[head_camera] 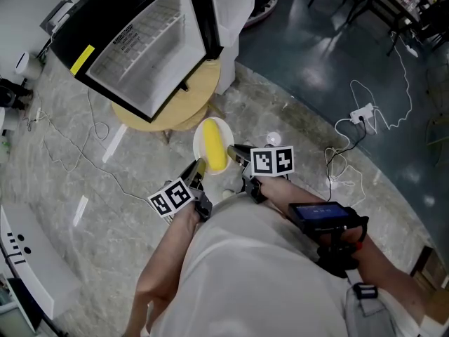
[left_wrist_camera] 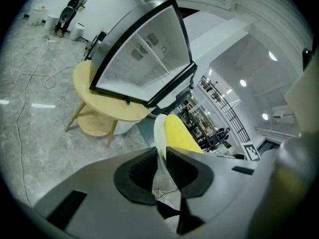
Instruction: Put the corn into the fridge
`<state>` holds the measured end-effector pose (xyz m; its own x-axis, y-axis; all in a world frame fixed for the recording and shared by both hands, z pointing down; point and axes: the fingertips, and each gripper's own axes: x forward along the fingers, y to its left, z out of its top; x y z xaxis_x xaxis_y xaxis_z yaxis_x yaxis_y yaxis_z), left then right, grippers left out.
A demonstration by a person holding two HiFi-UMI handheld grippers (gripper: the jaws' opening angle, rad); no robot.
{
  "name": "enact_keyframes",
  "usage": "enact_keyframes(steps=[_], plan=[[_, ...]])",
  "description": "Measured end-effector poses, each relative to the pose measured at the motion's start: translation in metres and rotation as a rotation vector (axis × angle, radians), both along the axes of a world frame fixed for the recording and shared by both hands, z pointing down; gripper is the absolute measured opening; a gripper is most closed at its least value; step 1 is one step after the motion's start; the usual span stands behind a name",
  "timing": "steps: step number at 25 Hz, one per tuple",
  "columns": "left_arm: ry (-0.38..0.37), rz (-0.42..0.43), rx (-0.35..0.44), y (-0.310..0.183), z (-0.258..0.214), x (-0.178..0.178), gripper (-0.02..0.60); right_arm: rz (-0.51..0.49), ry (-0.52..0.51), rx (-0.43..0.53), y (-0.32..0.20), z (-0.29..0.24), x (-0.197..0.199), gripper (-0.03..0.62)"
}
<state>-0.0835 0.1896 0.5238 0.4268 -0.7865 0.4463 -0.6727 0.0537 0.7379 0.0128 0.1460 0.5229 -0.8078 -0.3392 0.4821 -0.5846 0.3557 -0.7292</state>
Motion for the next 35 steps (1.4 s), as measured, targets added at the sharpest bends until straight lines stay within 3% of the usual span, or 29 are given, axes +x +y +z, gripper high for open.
enact_keyframes(steps=[35], plan=[[0.017,0.014,-0.016,-0.0099,0.0038,0.0031,0.055,0.022,0.027,0.010,-0.0097,0.0007,0.0045,0.057]])
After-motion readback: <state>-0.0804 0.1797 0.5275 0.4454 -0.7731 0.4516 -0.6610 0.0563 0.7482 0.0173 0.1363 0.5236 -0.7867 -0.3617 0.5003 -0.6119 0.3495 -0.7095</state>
